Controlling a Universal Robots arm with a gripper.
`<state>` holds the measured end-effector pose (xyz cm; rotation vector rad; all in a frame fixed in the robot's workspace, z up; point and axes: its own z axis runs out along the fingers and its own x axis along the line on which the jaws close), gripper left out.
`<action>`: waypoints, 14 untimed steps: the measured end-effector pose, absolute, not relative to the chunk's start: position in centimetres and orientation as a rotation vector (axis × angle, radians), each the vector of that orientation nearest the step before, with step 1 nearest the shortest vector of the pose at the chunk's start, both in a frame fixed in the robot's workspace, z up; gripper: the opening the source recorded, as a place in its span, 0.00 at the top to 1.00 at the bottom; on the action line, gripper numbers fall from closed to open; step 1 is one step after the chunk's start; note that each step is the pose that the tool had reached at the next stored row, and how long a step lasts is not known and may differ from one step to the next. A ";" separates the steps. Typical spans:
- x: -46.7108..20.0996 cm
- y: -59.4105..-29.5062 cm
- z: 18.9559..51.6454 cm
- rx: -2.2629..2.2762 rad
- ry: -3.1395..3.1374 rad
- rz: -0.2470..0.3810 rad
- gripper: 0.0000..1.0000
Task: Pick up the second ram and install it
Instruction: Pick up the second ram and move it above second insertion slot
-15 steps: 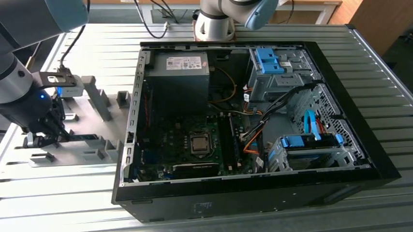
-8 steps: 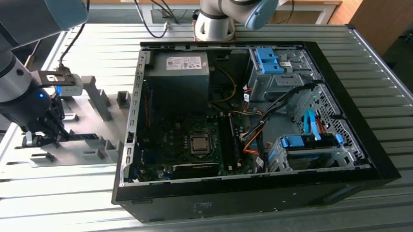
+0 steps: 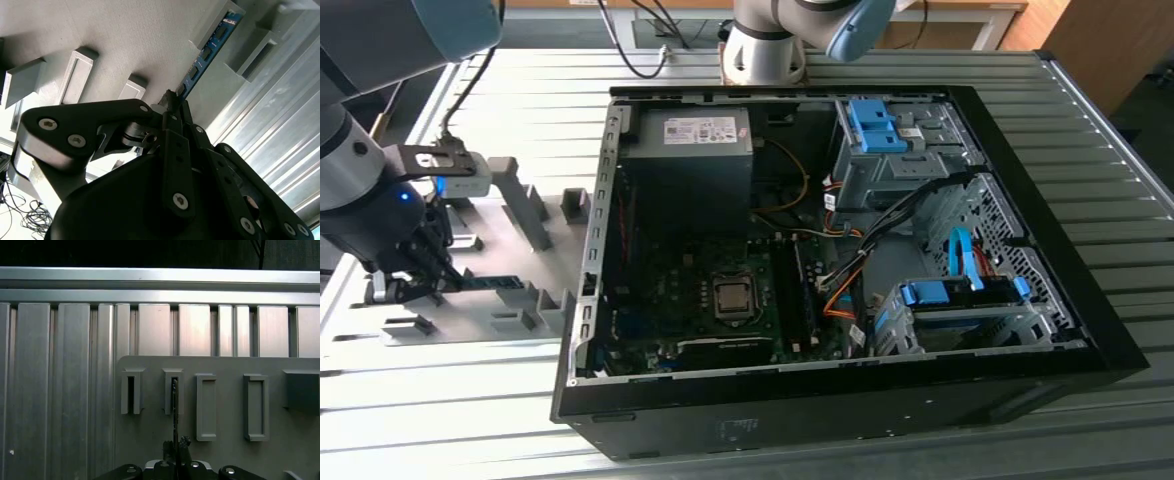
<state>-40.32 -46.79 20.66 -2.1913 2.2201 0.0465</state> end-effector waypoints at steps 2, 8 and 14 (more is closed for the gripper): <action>-40.3 -46.8 20.7 -2.191 2.220 0.046 0.86; -40.3 -46.8 20.9 -2.191 2.220 0.046 0.86; -40.3 -46.8 21.1 -2.191 2.220 0.046 0.86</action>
